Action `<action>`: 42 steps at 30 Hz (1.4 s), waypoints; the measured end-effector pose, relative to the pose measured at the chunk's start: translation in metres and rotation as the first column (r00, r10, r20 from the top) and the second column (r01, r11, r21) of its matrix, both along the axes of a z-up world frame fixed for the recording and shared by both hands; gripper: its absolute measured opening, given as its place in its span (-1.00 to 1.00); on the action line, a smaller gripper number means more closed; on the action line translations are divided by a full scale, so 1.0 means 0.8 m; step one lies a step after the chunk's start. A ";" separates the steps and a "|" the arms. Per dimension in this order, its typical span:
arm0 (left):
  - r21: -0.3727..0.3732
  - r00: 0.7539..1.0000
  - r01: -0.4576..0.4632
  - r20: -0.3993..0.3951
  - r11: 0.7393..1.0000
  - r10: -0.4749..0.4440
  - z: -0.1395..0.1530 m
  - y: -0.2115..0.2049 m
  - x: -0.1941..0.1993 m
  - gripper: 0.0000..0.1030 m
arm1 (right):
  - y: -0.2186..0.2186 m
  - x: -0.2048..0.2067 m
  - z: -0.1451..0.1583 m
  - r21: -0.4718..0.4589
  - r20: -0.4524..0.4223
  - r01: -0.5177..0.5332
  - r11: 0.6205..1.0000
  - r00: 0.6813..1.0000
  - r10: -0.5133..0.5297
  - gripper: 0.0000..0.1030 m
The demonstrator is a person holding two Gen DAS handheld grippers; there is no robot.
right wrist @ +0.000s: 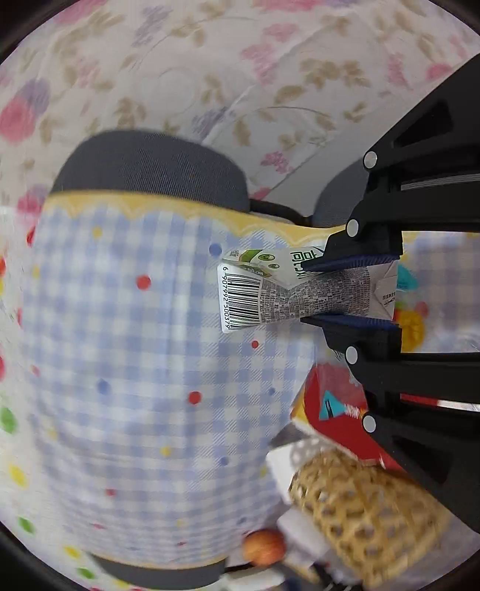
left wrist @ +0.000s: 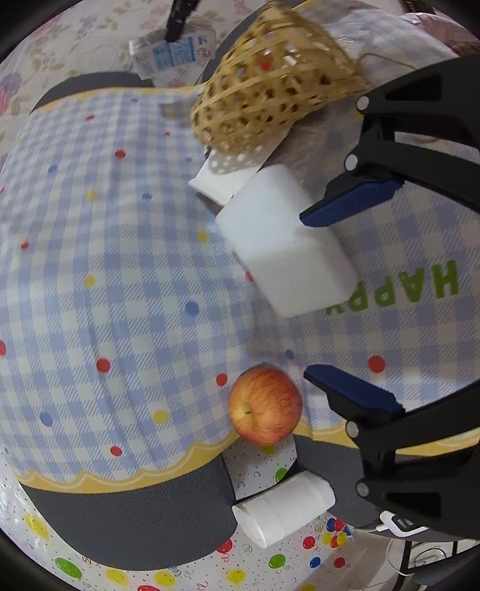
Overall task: Collect trash
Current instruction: 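Grasp the white sponge with the left tool while the right tool grasps the milk carton, then carry sponge and carton to the pink bin and open both tools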
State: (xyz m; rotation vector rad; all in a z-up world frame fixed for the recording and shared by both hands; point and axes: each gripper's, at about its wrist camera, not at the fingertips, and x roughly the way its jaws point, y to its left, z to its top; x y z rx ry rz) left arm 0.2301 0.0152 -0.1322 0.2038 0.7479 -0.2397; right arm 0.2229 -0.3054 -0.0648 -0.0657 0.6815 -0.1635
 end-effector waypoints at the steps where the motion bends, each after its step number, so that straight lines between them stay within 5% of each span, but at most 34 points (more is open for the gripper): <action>1: 0.002 1.000 0.009 -0.003 1.000 -0.009 -0.003 -0.001 -0.003 0.45 | -0.003 -0.016 0.005 0.025 0.009 0.006 1.000 1.000 -0.006 -0.56; 6: 0.044 0.998 0.046 -0.043 0.998 -0.045 -0.024 -0.018 -0.011 0.45 | -0.005 -0.071 0.015 0.135 0.027 0.000 0.991 1.000 -0.003 -0.55; 14: 0.219 0.997 0.056 0.032 0.974 -0.064 -0.045 -0.059 0.003 0.39 | 0.015 -0.106 0.020 0.161 0.025 -0.025 0.987 0.999 0.021 -0.55; 17: 0.253 0.996 0.062 0.040 0.965 -0.074 -0.048 -0.066 0.013 0.20 | 0.018 -0.111 0.020 0.170 0.028 -0.032 0.985 0.999 0.027 -0.55; 19: 0.275 0.995 0.067 0.050 0.959 -0.084 -0.048 -0.068 0.019 -0.10 | 0.020 -0.115 0.018 0.174 0.029 -0.032 0.984 0.999 0.028 -0.55; 21: 0.235 0.996 0.067 0.040 0.970 -0.079 -0.040 -0.058 0.027 -0.24 | 0.024 -0.121 0.016 0.179 0.030 -0.034 0.983 0.999 0.029 -0.55; 24: 0.014 1.000 0.028 0.001 1.000 -0.028 -0.005 -0.015 0.030 -0.32 | 0.027 -0.133 0.016 0.190 0.043 -0.043 0.981 0.998 0.035 -0.55; 28: -0.135 0.998 0.028 0.053 0.990 -0.021 0.062 0.015 -0.006 -0.33 | 0.032 -0.146 0.021 0.212 0.070 -0.058 0.975 0.997 0.044 -0.55; 35: -0.222 0.988 0.113 0.130 0.969 -0.086 0.137 -0.026 -0.100 -0.32 | 0.038 -0.189 0.031 0.264 0.114 -0.070 0.962 0.993 0.041 -0.55; 42: -0.249 0.968 0.236 0.146 0.939 -0.205 0.122 -0.098 -0.203 -0.31 | 0.021 -0.281 0.017 0.268 0.103 0.025 0.963 0.993 -0.054 -0.55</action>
